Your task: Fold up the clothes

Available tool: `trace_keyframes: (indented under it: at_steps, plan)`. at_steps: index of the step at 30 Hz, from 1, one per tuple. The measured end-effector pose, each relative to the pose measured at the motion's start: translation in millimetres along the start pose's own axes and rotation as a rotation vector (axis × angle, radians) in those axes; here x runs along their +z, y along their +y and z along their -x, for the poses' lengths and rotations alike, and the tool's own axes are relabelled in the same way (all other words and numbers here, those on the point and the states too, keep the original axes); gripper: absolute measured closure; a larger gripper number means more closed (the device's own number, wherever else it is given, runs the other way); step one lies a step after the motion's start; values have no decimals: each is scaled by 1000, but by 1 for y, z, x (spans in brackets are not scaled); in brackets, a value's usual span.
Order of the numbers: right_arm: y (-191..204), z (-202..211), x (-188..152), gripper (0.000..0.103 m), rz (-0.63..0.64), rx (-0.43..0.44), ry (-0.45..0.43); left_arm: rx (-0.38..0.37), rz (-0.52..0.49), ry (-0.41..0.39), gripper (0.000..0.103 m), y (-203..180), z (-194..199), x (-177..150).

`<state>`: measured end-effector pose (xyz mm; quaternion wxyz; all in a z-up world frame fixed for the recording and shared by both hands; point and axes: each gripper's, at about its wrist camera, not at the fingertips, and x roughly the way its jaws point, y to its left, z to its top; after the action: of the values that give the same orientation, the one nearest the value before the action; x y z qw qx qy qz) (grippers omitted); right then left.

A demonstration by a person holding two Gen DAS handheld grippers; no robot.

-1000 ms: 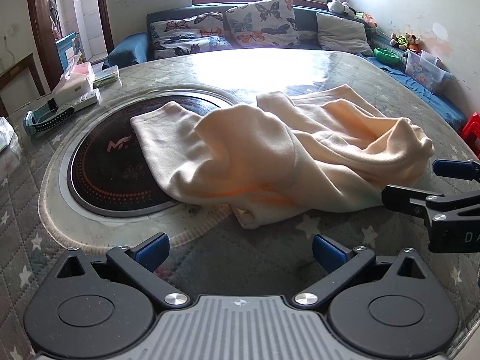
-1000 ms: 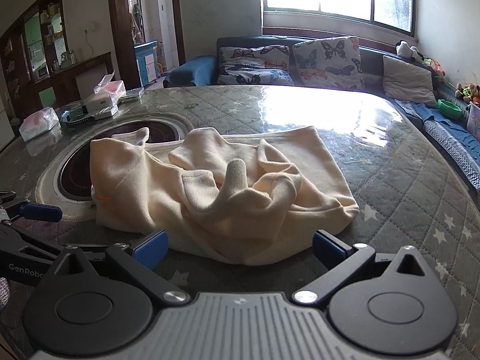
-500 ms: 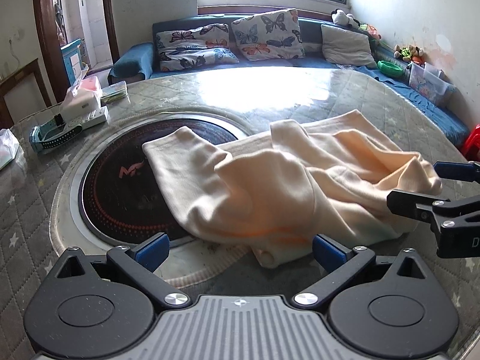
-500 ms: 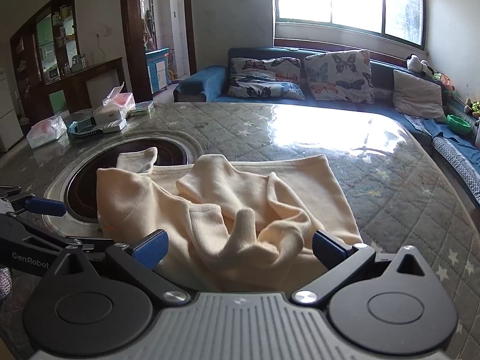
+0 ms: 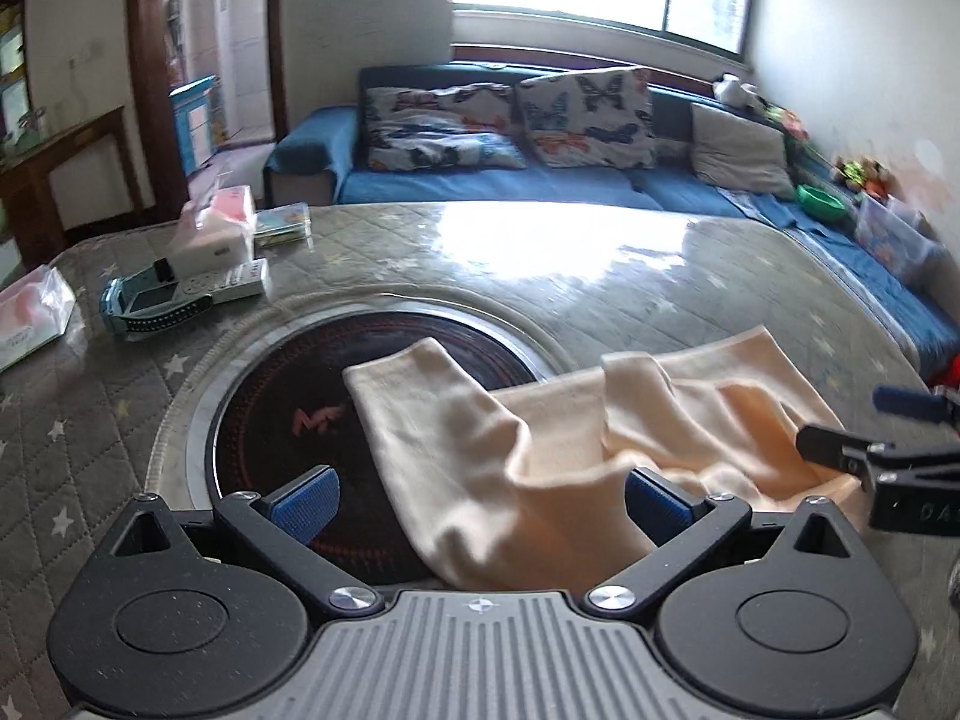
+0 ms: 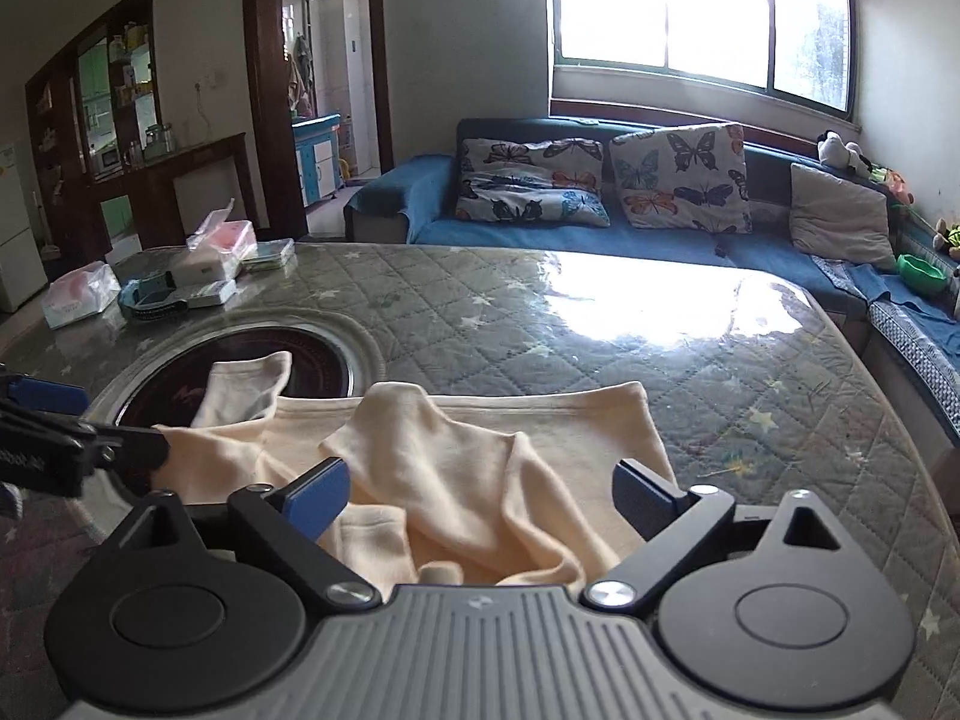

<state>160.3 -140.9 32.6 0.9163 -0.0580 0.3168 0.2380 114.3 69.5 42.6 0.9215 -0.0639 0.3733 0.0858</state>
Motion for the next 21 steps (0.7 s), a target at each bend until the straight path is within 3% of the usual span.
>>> trace_keyframes:
  at_steps: [6,11,15,21]
  plan:
    - [-19,-36,5,32,-30,7,80,-1,89,82,4,5,-30,15]
    - [-26,-57,5,45,-12,-5,126,-26,88,164,29,1,-51,12]
    - [-29,-67,-1,67,-16,4,161,-46,65,205,66,-2,-59,4]
    - [-29,-56,-9,89,-23,8,130,-79,26,192,89,-5,-49,-11]
